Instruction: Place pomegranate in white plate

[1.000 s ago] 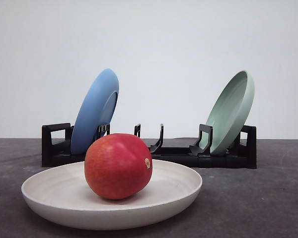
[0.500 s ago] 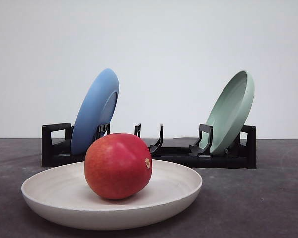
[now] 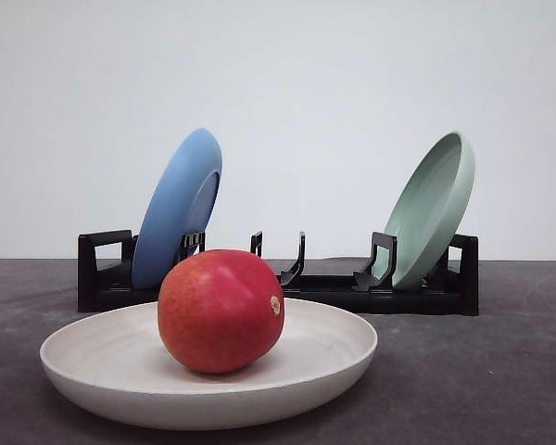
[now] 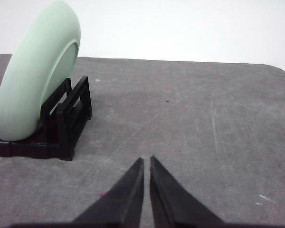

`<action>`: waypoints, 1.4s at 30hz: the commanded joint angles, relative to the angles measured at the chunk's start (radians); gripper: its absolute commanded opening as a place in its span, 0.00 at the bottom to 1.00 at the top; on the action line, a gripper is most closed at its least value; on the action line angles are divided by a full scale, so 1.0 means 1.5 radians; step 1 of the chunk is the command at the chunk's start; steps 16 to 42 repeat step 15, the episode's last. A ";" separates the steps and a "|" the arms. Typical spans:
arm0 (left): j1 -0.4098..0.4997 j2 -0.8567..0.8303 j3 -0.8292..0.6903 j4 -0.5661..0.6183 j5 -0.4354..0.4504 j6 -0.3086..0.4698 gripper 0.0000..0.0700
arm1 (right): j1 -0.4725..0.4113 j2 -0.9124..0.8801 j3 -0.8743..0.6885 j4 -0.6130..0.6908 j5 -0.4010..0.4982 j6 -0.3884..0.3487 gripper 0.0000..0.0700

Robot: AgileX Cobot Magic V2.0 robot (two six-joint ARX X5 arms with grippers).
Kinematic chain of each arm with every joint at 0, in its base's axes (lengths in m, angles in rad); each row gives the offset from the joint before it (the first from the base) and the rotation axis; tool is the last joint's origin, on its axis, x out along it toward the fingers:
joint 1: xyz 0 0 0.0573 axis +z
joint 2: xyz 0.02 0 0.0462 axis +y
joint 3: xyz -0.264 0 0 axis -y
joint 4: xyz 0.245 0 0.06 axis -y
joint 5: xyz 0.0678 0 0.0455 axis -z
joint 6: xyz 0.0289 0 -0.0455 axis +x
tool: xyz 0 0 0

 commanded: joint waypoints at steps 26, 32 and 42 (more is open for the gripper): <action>-0.001 0.000 -0.006 0.009 -0.002 0.006 0.02 | 0.000 -0.001 -0.003 0.007 0.001 0.007 0.02; -0.001 0.000 -0.006 0.009 -0.002 0.006 0.02 | 0.000 -0.001 -0.003 0.007 0.001 0.007 0.02; -0.001 0.000 -0.006 0.009 -0.002 0.006 0.02 | 0.000 -0.001 -0.003 0.007 0.001 0.007 0.02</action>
